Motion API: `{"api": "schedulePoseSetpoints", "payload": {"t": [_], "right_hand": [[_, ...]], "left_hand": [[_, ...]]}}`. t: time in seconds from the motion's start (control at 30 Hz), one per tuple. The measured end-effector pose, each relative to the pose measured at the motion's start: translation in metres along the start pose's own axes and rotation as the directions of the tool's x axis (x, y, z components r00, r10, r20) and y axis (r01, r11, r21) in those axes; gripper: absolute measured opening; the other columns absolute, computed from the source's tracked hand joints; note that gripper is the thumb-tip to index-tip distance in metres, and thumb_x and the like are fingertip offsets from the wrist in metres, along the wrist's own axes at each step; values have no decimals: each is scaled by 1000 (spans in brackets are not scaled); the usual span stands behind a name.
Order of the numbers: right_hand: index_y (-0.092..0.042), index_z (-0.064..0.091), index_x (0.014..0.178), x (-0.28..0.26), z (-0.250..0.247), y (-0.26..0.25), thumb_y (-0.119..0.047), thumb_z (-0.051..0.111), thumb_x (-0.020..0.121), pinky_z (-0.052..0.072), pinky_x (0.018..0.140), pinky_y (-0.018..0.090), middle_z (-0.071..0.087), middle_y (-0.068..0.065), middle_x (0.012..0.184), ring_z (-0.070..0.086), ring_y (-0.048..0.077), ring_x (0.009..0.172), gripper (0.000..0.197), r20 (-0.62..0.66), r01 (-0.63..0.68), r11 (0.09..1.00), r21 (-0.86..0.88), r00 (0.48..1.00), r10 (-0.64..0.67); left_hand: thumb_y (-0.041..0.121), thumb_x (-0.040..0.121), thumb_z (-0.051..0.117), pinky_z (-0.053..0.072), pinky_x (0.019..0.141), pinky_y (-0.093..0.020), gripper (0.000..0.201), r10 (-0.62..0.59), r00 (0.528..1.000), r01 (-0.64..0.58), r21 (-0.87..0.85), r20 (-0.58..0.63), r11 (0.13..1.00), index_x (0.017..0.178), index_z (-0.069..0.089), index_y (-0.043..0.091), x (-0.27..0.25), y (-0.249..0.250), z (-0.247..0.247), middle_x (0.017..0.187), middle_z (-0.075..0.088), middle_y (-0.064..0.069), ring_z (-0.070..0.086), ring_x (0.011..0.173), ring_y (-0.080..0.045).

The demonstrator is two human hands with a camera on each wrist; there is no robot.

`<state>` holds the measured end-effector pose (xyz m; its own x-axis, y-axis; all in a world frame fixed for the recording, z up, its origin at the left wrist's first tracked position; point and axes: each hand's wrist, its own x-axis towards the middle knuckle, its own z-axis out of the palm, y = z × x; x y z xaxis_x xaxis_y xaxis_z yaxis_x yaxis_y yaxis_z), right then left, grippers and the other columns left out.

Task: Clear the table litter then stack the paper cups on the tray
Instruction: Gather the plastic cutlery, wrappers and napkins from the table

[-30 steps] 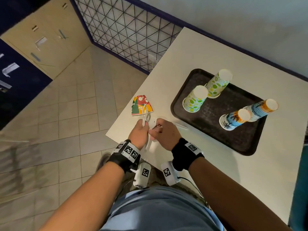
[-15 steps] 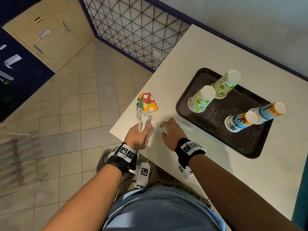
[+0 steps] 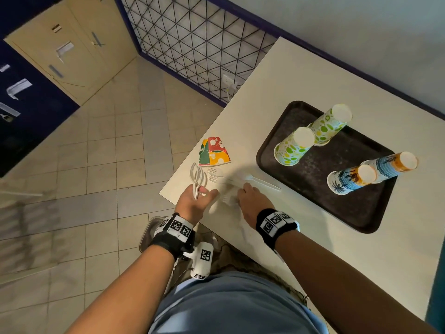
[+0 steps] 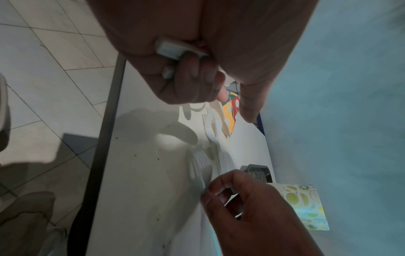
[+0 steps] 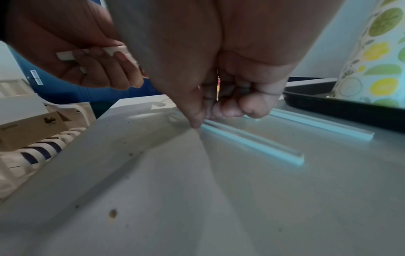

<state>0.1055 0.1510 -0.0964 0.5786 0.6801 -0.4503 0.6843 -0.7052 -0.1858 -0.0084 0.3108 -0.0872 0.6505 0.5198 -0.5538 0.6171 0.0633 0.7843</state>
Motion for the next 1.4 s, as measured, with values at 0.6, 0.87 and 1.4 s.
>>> {"api": "schedulePoseSetpoints", "payload": {"t": [0.6,0.87,1.4], "right_hand": [[-16,66,101,-5,-39,-48,-16,59,97,49,76,17,68,-6,90,62,11,82,8,-173,79,700,710,983,65],[-21,66,107,-6,-24,6,-7,63,94,57,89,29,67,-6,106,68,15,91,19,-79,-114,672,732,965,250],[-15,46,142,16,-11,19,-42,58,98,45,106,45,40,9,142,41,31,130,53,-113,-263,961,81,956,271]], "left_hand": [[57,95,62,38,47,-26,43,-30,999,37,-239,31,970,78,61,17,-4,13,16,58,55,3,47,49,-16],[38,101,60,28,46,-22,38,-177,984,154,-437,-13,886,70,51,18,2,3,3,54,43,6,35,47,-12],[42,93,64,48,73,-33,35,-99,993,122,547,-71,828,108,66,10,15,8,48,100,67,-10,61,86,-31]]}}
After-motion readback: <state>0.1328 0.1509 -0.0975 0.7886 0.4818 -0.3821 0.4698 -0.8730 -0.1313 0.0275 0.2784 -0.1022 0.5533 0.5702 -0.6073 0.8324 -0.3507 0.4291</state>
